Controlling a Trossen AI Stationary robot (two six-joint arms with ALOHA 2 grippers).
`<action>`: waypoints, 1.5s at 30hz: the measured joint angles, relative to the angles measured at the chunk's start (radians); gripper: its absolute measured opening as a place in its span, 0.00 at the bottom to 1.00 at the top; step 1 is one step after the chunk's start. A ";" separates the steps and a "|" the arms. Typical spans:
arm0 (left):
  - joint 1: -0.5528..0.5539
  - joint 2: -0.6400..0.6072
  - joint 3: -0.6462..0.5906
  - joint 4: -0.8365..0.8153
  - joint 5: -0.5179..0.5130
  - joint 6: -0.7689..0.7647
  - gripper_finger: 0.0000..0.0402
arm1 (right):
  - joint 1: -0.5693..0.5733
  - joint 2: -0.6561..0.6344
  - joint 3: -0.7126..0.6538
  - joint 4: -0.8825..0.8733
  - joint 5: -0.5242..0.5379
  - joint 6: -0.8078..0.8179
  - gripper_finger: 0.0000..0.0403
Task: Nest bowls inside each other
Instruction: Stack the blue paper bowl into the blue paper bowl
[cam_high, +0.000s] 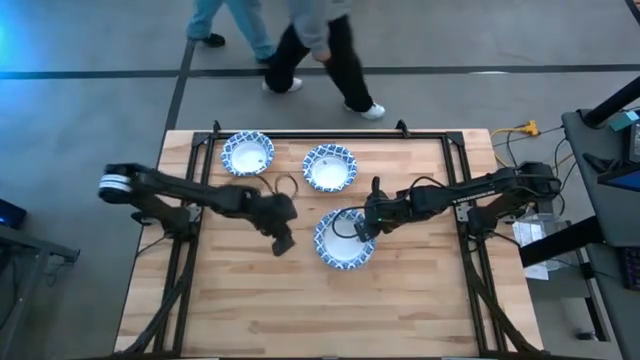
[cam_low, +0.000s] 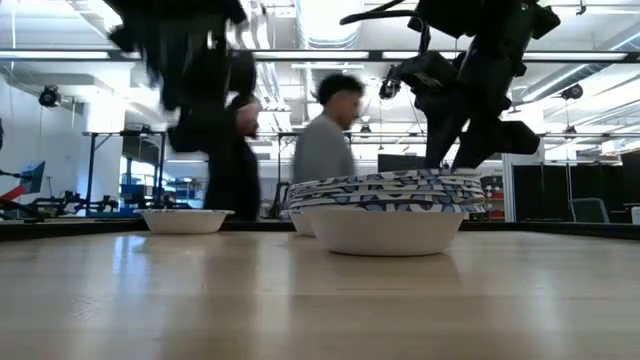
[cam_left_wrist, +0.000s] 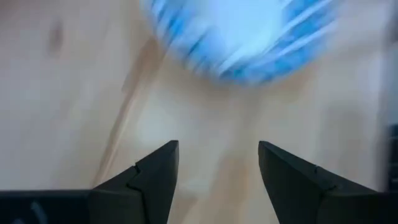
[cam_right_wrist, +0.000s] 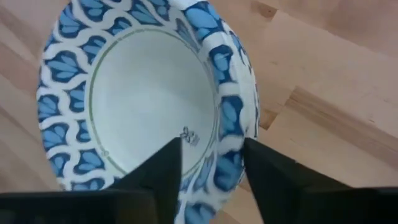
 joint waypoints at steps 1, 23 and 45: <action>0.000 -0.037 0.016 -0.002 0.001 0.000 0.51 | -0.001 -0.007 0.001 -0.002 0.000 -0.007 0.43; -0.001 -0.766 0.047 0.220 -0.492 -0.030 0.51 | 0.017 -0.279 0.013 -0.029 0.191 -0.151 0.54; 0.053 -0.236 -0.067 -0.237 -0.955 0.625 0.51 | 0.007 -0.268 0.012 -0.159 0.335 -0.390 0.54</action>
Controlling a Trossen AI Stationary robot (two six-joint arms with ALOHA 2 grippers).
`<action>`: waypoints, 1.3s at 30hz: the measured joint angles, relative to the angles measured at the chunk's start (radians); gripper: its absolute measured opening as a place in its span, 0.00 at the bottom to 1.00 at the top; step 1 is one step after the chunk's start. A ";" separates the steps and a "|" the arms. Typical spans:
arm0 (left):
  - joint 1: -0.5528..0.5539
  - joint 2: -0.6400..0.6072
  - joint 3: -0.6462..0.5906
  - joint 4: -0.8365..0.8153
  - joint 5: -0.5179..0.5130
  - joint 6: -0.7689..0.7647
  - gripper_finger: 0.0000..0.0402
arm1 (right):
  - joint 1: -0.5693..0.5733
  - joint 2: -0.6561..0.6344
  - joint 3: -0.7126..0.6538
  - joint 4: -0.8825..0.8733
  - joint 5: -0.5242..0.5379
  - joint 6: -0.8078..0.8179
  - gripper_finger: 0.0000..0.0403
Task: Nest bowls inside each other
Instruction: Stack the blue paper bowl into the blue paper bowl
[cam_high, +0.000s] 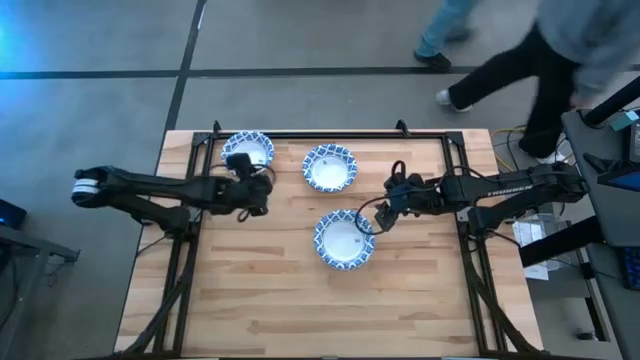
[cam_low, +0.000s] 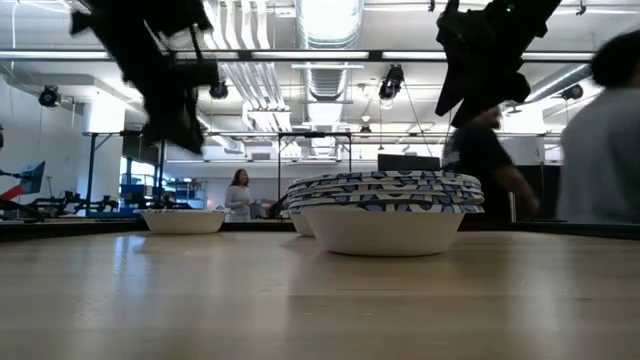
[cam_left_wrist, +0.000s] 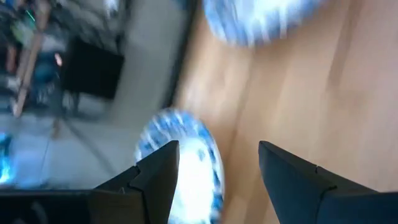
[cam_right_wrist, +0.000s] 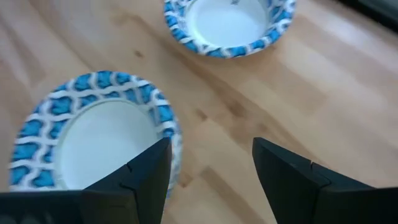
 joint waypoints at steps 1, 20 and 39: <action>0.012 0.045 -0.008 -0.013 0.006 -0.014 0.51 | -0.002 0.000 0.000 -0.005 0.013 -0.008 0.54; 0.391 0.409 0.052 -0.027 0.145 -0.129 0.51 | -0.066 -0.063 0.000 -0.020 0.035 -0.167 0.54; 0.403 0.213 0.090 -0.207 0.377 -0.134 0.01 | -0.068 -0.195 0.000 -0.019 0.033 -0.007 0.54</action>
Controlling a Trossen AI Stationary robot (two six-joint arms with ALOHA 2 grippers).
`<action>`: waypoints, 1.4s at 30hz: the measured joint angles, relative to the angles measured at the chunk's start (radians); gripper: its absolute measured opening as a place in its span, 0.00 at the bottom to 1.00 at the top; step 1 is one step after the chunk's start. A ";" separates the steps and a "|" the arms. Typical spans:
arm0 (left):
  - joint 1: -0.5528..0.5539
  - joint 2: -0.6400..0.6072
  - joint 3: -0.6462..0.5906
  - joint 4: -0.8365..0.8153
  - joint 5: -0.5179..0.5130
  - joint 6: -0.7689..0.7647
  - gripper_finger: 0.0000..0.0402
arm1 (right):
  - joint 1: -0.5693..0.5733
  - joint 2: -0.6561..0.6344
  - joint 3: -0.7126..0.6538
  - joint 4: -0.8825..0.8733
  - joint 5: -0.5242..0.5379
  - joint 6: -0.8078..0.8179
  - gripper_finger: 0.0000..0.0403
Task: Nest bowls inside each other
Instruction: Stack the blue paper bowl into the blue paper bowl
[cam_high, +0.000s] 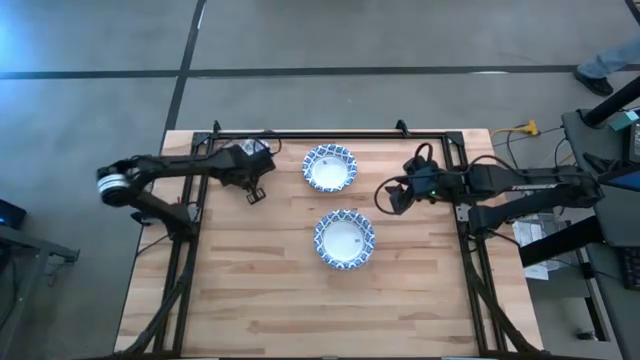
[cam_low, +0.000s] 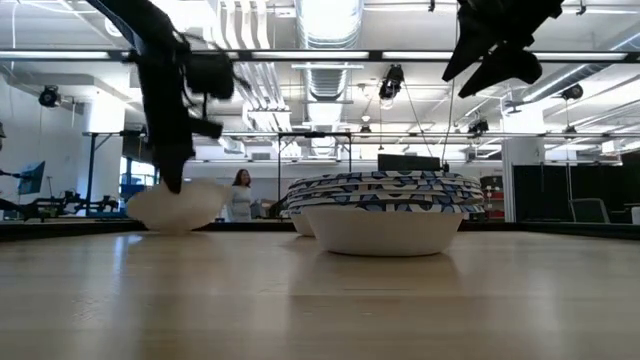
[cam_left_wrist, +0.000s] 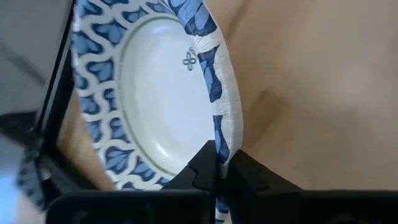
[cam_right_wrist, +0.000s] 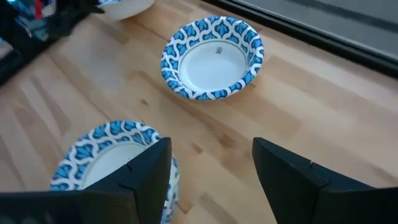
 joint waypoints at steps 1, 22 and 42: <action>-0.010 -0.039 0.007 -0.010 0.036 -0.001 0.00 | 0.000 -0.003 0.000 0.000 0.000 0.020 0.54; -0.495 -0.444 0.046 0.503 0.900 0.155 0.00 | 0.148 -0.014 0.000 0.161 0.000 0.173 0.54; -0.734 0.186 0.330 0.234 0.056 0.920 0.00 | 0.269 -0.034 -0.002 0.148 0.107 0.125 0.54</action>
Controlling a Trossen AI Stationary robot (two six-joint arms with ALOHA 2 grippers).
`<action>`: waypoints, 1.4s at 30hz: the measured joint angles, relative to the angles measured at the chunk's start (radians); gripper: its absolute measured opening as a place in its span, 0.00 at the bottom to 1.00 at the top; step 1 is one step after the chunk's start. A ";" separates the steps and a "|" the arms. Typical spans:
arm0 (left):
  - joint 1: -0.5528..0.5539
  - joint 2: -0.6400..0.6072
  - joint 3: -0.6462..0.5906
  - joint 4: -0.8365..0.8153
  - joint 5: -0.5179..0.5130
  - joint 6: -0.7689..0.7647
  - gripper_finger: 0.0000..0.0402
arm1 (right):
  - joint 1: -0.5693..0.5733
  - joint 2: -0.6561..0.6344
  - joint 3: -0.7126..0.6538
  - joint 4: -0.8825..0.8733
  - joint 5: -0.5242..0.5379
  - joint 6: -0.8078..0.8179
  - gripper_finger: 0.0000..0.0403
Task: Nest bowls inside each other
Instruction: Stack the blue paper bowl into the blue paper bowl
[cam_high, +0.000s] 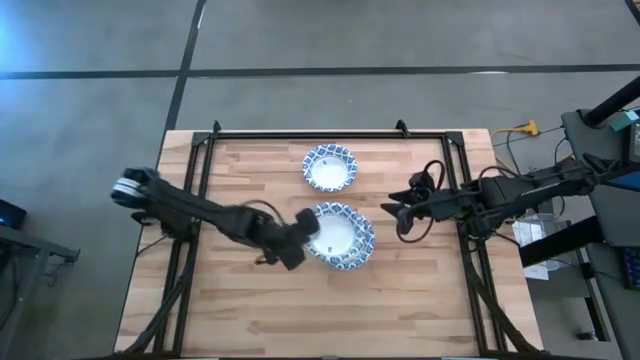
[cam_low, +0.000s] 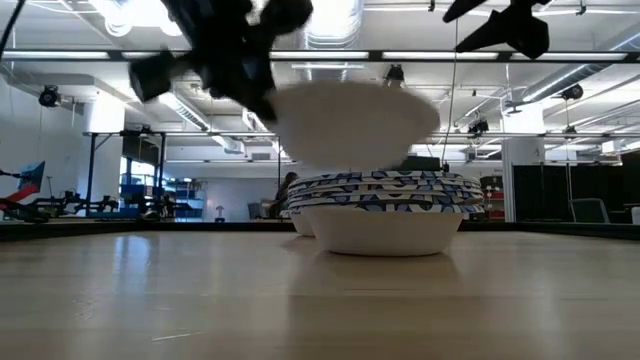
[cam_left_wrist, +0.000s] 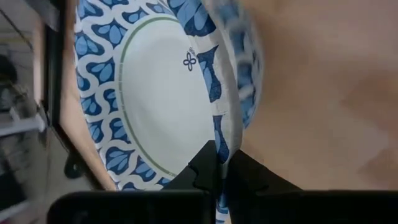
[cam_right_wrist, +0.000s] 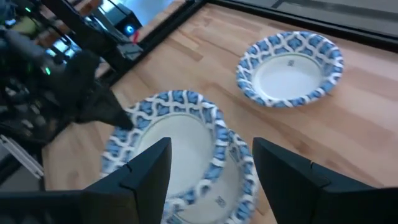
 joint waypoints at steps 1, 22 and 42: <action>-0.005 0.039 0.011 0.000 -0.046 0.020 0.00 | 0.000 -0.006 0.000 -0.017 0.000 0.000 0.54; -0.033 0.382 0.312 -0.100 -0.181 0.070 0.00 | 0.000 -0.324 -0.001 -0.306 -0.011 -0.041 0.54; -0.033 0.336 0.321 -0.141 -0.109 -0.080 0.30 | 0.000 -0.423 -0.004 -0.341 -0.093 -0.050 0.54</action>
